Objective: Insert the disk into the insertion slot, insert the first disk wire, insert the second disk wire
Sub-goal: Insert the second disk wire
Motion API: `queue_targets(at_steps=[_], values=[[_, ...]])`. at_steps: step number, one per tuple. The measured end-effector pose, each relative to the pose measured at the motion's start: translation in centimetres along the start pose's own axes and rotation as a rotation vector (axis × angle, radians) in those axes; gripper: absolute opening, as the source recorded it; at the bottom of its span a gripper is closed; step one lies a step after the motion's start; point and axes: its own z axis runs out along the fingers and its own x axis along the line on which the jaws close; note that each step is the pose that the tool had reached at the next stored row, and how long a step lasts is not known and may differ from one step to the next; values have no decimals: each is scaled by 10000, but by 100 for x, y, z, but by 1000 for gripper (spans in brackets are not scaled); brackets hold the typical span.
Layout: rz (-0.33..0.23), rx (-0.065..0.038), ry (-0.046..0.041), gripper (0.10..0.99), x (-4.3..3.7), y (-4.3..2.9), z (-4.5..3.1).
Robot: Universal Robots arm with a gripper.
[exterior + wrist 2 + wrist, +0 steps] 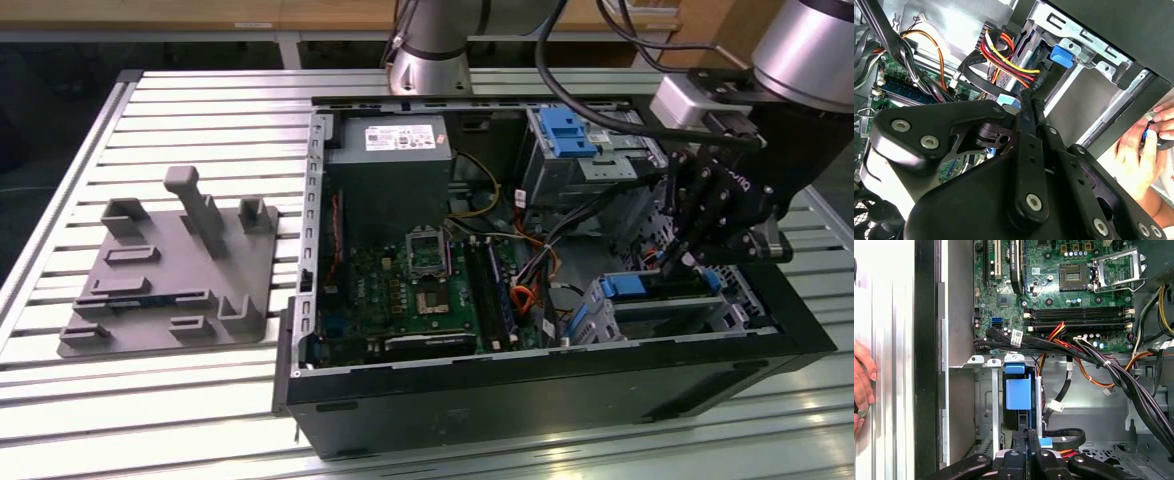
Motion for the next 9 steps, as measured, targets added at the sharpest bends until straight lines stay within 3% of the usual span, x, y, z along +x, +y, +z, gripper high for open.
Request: queue_targets(at_steps=[9], values=[[0,0,1,145,-1,-1,21]])
